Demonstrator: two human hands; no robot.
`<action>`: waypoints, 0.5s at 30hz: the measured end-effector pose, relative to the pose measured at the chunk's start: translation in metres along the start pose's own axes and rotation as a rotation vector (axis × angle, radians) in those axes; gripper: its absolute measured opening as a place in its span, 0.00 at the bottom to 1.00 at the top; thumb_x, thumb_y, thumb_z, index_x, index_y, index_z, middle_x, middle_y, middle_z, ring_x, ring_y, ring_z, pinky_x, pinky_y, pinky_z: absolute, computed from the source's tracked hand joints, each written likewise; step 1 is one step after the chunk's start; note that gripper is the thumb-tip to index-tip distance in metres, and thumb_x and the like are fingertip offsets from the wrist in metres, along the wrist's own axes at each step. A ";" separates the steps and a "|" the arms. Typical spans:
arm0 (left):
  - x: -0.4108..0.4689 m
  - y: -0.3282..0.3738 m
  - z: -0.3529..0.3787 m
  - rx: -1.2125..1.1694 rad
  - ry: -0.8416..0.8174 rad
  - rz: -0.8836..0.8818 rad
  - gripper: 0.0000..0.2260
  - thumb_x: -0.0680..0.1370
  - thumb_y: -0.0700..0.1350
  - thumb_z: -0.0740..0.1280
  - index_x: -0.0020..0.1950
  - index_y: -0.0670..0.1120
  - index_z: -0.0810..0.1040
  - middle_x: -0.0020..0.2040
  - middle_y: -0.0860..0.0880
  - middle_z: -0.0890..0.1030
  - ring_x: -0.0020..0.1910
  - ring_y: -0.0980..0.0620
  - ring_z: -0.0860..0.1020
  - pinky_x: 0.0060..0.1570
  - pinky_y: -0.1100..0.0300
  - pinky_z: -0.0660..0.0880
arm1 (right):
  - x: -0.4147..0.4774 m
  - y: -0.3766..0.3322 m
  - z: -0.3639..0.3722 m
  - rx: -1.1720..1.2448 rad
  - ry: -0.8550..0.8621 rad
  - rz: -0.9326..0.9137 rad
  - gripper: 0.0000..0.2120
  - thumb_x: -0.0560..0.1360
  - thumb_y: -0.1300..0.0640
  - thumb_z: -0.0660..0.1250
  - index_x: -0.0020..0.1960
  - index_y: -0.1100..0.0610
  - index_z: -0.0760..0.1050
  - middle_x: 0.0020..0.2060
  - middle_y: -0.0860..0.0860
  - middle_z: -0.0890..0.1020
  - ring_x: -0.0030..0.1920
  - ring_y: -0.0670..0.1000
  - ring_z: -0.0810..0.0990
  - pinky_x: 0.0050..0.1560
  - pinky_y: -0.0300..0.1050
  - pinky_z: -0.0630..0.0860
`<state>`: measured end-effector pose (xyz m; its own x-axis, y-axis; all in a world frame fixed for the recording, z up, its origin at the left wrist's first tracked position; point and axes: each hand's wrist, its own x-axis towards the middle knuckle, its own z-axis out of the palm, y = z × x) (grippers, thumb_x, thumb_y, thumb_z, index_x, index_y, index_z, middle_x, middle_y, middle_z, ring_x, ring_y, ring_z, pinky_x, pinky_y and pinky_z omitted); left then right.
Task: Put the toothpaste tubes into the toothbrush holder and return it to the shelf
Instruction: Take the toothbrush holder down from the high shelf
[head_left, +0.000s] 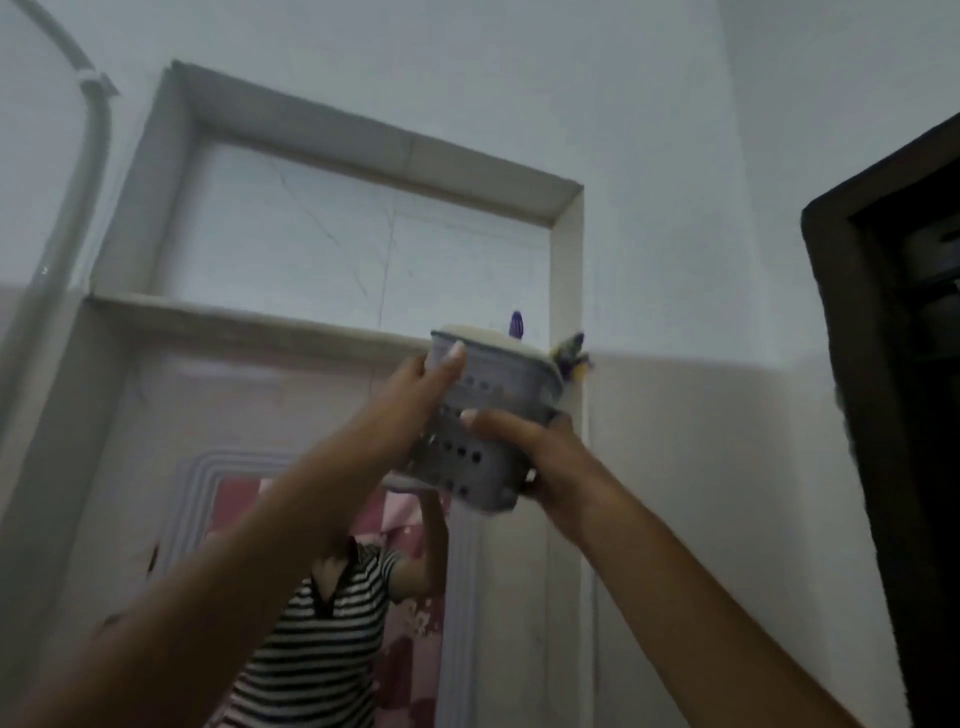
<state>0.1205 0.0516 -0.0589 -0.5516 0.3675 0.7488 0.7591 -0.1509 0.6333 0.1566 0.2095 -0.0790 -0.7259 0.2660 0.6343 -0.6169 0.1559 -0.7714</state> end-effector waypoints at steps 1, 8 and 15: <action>-0.015 -0.015 0.008 -0.027 0.066 -0.010 0.20 0.78 0.63 0.60 0.58 0.50 0.76 0.53 0.47 0.83 0.49 0.51 0.83 0.42 0.57 0.76 | -0.018 0.018 0.001 0.027 -0.032 0.017 0.39 0.57 0.53 0.82 0.66 0.54 0.73 0.53 0.51 0.86 0.46 0.49 0.87 0.37 0.44 0.82; -0.170 -0.146 0.034 -0.222 0.068 -0.100 0.11 0.79 0.49 0.64 0.61 0.52 0.77 0.55 0.62 0.84 0.55 0.66 0.80 0.51 0.73 0.75 | -0.143 0.179 -0.011 0.058 -0.071 0.055 0.50 0.51 0.63 0.83 0.71 0.60 0.68 0.62 0.60 0.81 0.61 0.60 0.80 0.57 0.59 0.81; -0.324 -0.271 -0.025 0.173 -0.209 -0.574 0.12 0.75 0.56 0.70 0.59 0.61 0.78 0.56 0.54 0.83 0.56 0.59 0.81 0.58 0.53 0.79 | -0.282 0.327 -0.022 -0.101 0.030 0.257 0.52 0.48 0.65 0.82 0.69 0.59 0.63 0.56 0.48 0.81 0.53 0.39 0.82 0.49 0.32 0.80</action>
<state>0.0848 -0.0494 -0.4686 -0.8216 0.5199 0.2340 0.4166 0.2673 0.8689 0.1664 0.2063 -0.5110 -0.8444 0.3371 0.4163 -0.3791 0.1730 -0.9090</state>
